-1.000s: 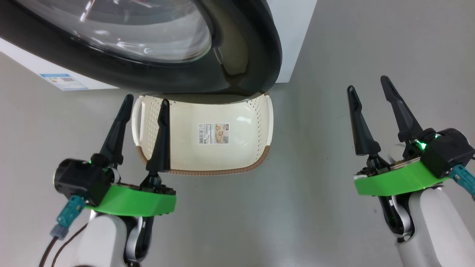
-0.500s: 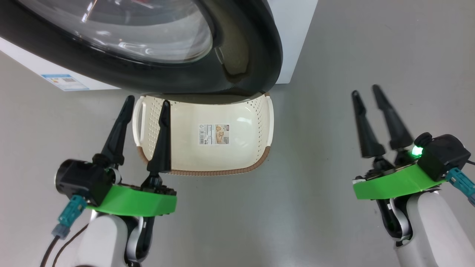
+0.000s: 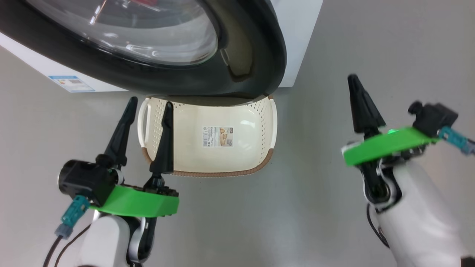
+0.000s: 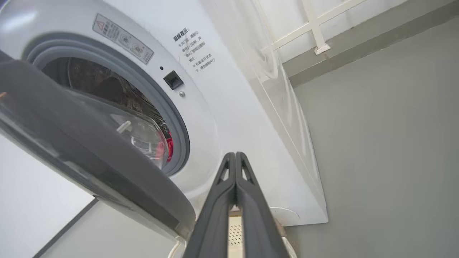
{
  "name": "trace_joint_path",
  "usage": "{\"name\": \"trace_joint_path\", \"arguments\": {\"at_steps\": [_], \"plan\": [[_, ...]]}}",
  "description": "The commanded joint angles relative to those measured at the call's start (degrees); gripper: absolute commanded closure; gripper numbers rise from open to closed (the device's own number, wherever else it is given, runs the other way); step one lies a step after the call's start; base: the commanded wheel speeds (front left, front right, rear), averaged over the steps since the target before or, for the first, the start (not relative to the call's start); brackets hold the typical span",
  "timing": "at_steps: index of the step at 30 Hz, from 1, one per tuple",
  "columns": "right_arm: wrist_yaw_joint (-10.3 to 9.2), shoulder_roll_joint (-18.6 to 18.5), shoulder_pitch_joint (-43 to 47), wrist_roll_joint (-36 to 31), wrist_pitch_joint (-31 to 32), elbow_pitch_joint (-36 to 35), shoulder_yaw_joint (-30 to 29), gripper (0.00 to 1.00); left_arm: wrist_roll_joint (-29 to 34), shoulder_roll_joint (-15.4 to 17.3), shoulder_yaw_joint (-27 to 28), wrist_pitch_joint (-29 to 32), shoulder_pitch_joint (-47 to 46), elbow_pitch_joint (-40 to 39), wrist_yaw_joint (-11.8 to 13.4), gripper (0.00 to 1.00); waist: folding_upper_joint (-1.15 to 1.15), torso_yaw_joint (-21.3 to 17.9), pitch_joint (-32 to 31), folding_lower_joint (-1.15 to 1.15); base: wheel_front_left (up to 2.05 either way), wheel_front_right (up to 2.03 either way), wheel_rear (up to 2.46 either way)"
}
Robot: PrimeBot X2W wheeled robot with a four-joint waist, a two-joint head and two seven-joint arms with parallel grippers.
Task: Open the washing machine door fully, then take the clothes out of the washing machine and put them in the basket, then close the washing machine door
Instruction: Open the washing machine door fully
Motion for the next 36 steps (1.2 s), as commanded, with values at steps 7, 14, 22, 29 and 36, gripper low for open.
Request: {"name": "trace_joint_path", "arguments": {"at_steps": [7, 14, 22, 29, 36], "plan": [[0.29, 0.4, -12.8, 29.8, 7.1, 0.9, 3.9, 1.0, -0.3, 1.0, 0.8, -0.3, 0.7, -1.4, 0.4, 0.0, 0.0, 1.2, 0.4, 0.0, 0.0, 0.0, 0.0], [0.29, -0.7, -19.4, 50.4, 24.1, -0.4, 2.1, 1.0, -0.7, 1.0, 0.1, -0.3, 0.6, -1.4, 0.8, 0.0, 0.0, 2.4, 0.8, 0.0, 0.0, 0.0, 0.0], [0.29, -2.9, -25.7, 57.5, 42.1, 3.6, 3.4, 1.0, -1.2, 1.0, 0.0, -0.3, 0.4, -1.4, 0.9, 0.0, 0.0, 3.1, 1.1, 0.0, 0.0, 0.0, 0.0], [0.29, -3.2, -28.8, 57.4, 50.4, 6.4, 5.5, 1.0, -1.7, 1.0, -0.7, -0.3, -0.1, -1.2, 1.2, 0.0, 0.0, 3.9, 1.3, 0.0, 0.0, 0.0, 0.0], [0.29, -2.8, -28.0, 56.9, 53.7, 6.1, 6.1, 1.0, -1.9, 1.0, -0.8, -0.3, 0.1, -0.6, 1.1, 0.0, 0.0, 4.8, 0.1, 0.0, 0.0, 0.0, 0.0]]}}
